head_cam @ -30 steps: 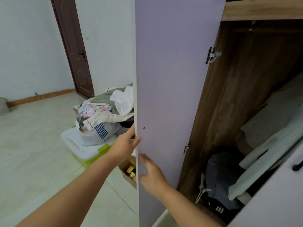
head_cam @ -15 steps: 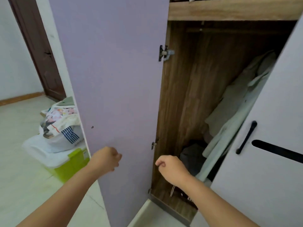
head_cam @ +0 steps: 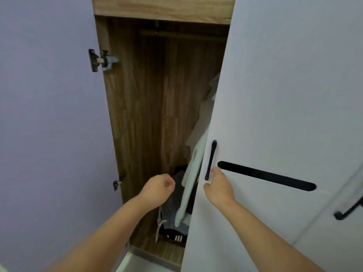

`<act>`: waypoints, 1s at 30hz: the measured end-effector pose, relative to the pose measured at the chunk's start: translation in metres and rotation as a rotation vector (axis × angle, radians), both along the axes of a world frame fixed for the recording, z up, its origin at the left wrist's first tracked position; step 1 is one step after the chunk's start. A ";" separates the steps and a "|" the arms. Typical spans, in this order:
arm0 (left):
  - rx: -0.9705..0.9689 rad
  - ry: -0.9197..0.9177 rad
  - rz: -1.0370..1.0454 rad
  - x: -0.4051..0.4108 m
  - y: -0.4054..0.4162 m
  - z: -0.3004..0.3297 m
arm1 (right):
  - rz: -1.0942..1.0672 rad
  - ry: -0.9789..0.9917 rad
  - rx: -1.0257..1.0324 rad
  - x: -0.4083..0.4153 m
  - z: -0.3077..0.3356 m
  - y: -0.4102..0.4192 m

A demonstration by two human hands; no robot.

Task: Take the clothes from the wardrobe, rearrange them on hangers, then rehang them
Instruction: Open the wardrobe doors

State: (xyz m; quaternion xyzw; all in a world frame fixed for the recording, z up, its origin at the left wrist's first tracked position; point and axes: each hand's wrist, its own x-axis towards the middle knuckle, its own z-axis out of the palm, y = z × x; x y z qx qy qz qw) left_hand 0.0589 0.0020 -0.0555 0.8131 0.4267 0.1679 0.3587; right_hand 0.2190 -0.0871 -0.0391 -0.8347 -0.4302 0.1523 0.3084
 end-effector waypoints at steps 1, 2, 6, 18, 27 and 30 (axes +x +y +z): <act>0.014 -0.008 -0.015 0.015 0.002 0.002 | -0.022 0.019 0.012 0.005 0.000 0.002; 0.021 -0.016 -0.030 0.030 0.005 0.003 | -0.042 0.036 0.020 0.008 -0.001 0.005; 0.004 -0.057 -0.095 0.078 0.028 0.011 | -0.074 0.105 0.056 0.019 -0.006 0.022; -0.183 -0.238 -0.483 0.119 0.079 0.018 | -0.229 0.208 0.176 0.005 -0.030 0.043; -0.257 -0.231 -0.616 0.087 0.056 0.026 | -0.299 0.086 0.177 -0.028 -0.042 -0.001; -0.255 -0.199 -0.639 0.076 0.035 0.029 | -0.281 0.072 0.179 -0.039 -0.044 -0.027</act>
